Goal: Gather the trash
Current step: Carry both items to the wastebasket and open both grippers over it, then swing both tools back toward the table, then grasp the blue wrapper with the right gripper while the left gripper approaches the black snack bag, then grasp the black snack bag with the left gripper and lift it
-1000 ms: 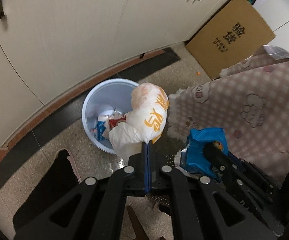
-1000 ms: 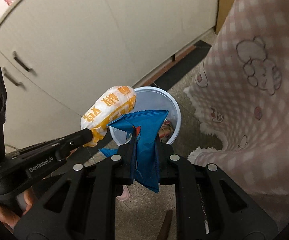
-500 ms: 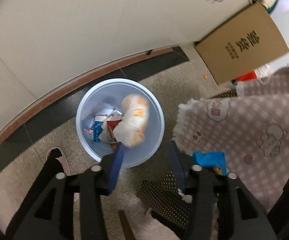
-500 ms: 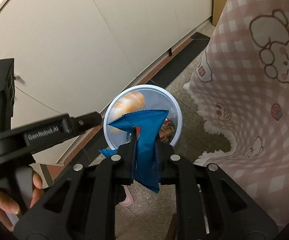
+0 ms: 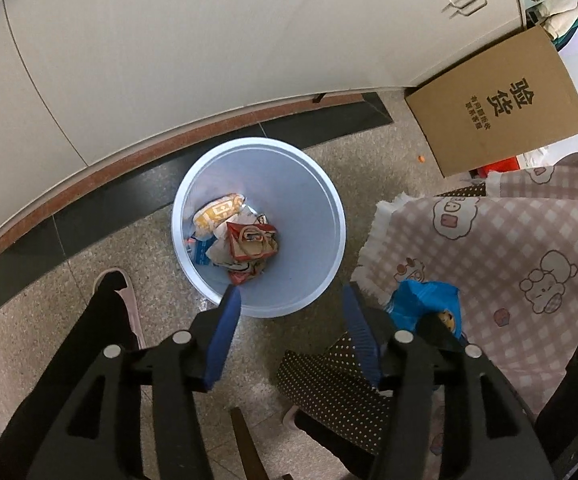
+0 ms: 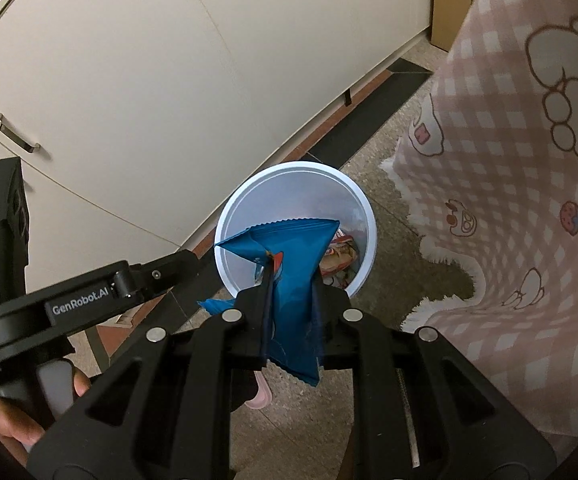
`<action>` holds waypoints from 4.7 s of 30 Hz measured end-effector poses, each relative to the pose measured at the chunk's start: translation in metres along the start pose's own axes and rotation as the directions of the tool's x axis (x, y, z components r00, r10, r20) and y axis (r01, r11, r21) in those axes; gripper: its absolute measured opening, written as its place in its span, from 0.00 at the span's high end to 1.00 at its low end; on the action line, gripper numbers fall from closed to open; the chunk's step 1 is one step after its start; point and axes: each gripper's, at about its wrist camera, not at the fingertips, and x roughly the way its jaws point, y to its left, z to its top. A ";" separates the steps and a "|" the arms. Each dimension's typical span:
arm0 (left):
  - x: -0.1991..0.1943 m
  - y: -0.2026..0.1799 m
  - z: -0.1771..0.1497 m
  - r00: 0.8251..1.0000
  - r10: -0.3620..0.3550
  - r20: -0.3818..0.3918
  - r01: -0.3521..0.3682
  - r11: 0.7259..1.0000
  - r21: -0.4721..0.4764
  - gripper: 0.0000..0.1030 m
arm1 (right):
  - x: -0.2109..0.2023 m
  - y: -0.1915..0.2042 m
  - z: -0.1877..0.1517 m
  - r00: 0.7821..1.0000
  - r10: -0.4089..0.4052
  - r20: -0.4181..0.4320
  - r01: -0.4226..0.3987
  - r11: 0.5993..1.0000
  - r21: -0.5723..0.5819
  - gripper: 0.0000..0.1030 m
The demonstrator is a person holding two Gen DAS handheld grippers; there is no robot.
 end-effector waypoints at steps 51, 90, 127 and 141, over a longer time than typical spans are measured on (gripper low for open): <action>-0.267 -0.209 -0.049 0.854 -0.280 0.438 0.119 0.926 0.359 0.41 | -0.331 -0.012 0.033 0.810 0.117 0.575 -0.100 0.993 -0.062 0.40; -0.121 -0.465 -0.067 0.944 -0.325 0.061 0.203 0.713 0.671 0.33 | -0.368 -0.312 0.074 0.827 -0.131 0.547 -0.088 0.930 0.357 0.86; -0.189 -0.371 -0.109 0.896 -0.245 0.371 -0.094 0.711 0.697 0.88 | -0.354 -0.183 0.049 0.881 0.038 0.472 -0.119 0.983 0.142 0.86; -0.210 -0.184 -0.066 0.890 -0.020 0.455 -0.212 0.866 0.453 0.88 | -0.250 0.003 0.053 0.939 0.173 0.299 -0.143 0.982 -0.120 0.86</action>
